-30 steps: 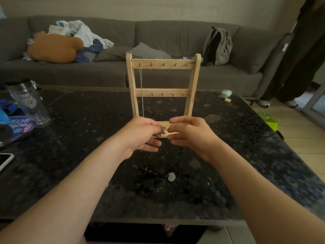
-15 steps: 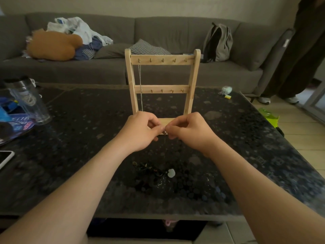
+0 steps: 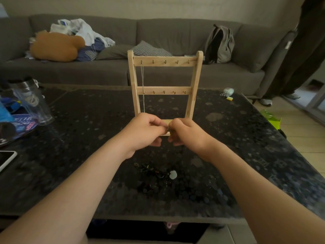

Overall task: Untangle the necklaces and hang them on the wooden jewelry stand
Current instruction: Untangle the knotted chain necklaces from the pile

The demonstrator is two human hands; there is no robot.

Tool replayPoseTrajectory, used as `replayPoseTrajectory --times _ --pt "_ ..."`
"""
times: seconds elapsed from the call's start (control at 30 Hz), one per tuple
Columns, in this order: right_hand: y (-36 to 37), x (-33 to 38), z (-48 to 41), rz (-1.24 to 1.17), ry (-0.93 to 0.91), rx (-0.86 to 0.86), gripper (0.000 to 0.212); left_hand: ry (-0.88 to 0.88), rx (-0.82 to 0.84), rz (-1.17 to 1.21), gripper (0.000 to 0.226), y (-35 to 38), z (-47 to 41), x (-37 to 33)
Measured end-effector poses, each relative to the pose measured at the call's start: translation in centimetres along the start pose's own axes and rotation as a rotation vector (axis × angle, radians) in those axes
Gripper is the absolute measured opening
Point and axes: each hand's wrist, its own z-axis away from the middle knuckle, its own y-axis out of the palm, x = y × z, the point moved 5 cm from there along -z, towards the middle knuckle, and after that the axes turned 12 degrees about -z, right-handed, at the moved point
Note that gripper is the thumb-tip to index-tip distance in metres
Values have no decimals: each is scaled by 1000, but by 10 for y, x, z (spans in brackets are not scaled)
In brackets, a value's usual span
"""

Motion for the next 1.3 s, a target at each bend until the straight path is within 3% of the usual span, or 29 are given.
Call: replayPoseTrajectory --times 0.13,0.27,0.4,0.53,0.63,0.9,1.07,1.3 --pt "0 4 1 -60 -10 15 37 -82 15 235 14 -1 1 0" --pt "0 9 1 -47 -133 -2 37 -100 -16 350 15 -2 2 0" --pt "-6 10 3 -3 -260 -66 29 -100 -129 285 8 -13 2 4" --pt "-13 12 5 -45 -322 -128 21 -70 -95 208 14 -12 2 1" --pt "-14 10 4 -116 -265 -134 10 -33 -88 159 15 -10 4 -2" --pt "2 2 0 -525 103 11 26 -2 -76 125 13 -8 6 -3" --pt "-3 4 0 -474 -5 -65 38 -36 -80 103 9 -11 3 4" --pt "-8 1 4 -502 23 -107 18 -158 -28 89 19 -10 4 9"
